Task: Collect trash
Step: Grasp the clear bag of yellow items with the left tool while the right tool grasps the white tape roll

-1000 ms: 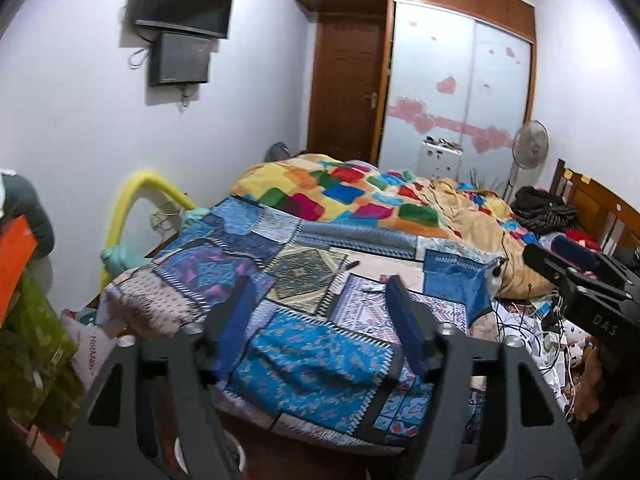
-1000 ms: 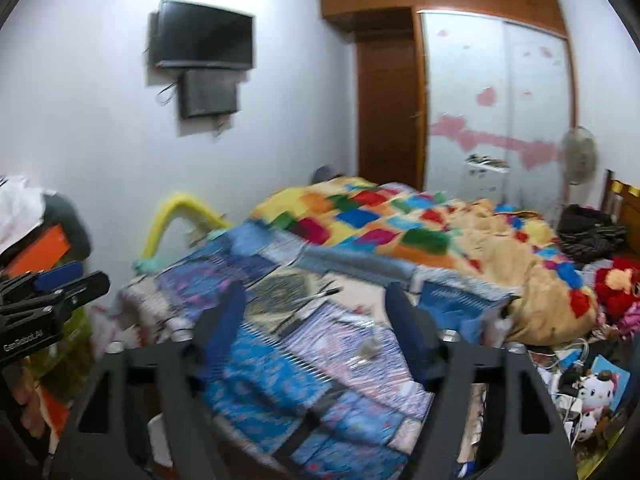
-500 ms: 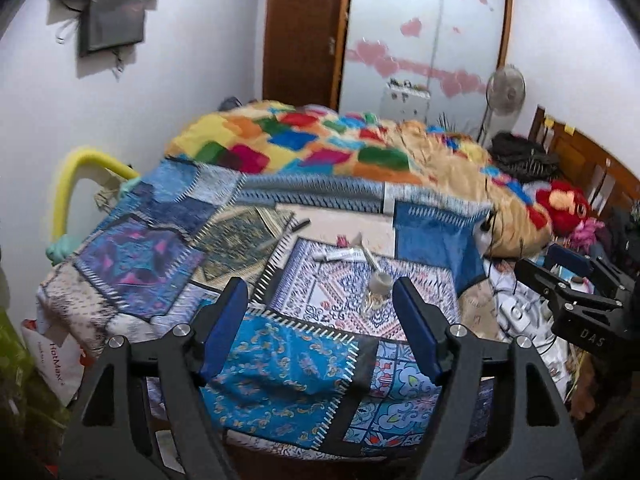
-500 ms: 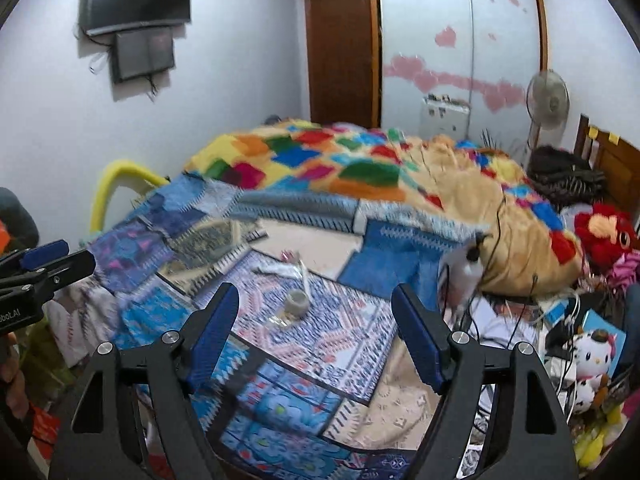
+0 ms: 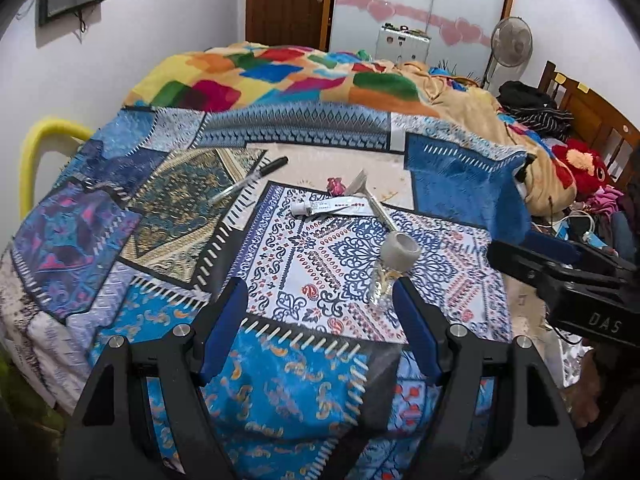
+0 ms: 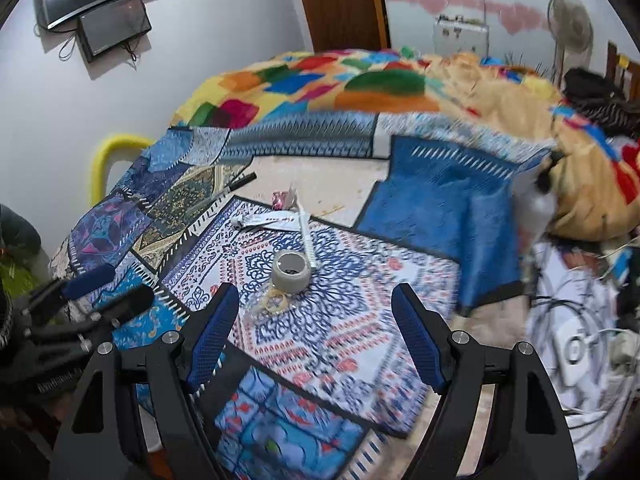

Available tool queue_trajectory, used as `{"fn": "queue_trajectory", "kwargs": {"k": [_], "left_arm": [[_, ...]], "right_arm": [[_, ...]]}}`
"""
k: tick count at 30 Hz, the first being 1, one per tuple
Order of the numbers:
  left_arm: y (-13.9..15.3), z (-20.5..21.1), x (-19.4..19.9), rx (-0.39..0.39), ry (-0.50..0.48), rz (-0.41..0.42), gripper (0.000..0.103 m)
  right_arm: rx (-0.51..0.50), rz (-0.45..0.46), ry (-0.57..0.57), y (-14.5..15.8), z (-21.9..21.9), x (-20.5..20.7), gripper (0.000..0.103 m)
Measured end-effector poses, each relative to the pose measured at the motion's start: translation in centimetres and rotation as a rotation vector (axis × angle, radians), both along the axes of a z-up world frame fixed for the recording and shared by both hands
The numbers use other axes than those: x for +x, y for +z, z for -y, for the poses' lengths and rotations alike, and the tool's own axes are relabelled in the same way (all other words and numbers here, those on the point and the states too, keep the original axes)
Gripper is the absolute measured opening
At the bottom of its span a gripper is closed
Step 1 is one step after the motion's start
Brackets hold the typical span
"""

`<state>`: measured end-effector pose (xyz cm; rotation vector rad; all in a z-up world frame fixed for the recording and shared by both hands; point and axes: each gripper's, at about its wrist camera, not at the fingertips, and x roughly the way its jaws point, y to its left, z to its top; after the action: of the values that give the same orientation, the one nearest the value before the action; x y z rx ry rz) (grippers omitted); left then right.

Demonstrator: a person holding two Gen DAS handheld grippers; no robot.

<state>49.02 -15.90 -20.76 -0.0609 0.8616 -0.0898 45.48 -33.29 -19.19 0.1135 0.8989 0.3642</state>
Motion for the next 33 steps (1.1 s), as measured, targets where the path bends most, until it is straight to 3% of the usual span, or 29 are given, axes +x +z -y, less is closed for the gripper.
{"fn": "queue_trajectory", "kwargs": {"k": [3, 8, 12, 15, 18, 26, 29, 33], "left_arm": [[-1.6, -0.1, 1.4, -0.005, -0.009, -0.021, 0.074], [-3.8, -0.7, 2.7, -0.051, -0.018, -0.058, 0.073], [-5.1, -0.7, 3.4, -0.077, -0.050, -0.089, 0.062], [-6.0, -0.4, 3.8, -0.086, -0.068, -0.115, 0.058], [-6.5, 0.0, 4.1, -0.110, -0.089, -0.127, 0.051], [-7.2, 2.5, 5.4, -0.166, -0.173, -0.159, 0.051], [-7.4, 3.6, 5.7, -0.142, -0.209, -0.146, 0.050], [-7.8, 4.9, 5.7, -0.094, -0.243, -0.145, 0.042]], "right_arm": [[0.057, -0.056, 0.029, -1.7, -0.7, 1.9, 0.073], [0.122, -0.155, 0.018, -4.9, -1.4, 4.6, 0.061], [0.139, -0.205, -0.005, -6.5, -1.7, 5.3, 0.044], [0.129, -0.174, -0.003, -6.3, -2.1, 5.1, 0.036], [0.104, -0.152, 0.006, -6.1, -2.6, 4.9, 0.035], [0.112, -0.099, -0.049, -3.9, 0.8, 3.1, 0.035], [0.101, -0.096, -0.068, -3.5, 1.8, 2.8, 0.035], [0.078, -0.106, -0.082, -3.5, 2.9, 2.5, 0.035]]}}
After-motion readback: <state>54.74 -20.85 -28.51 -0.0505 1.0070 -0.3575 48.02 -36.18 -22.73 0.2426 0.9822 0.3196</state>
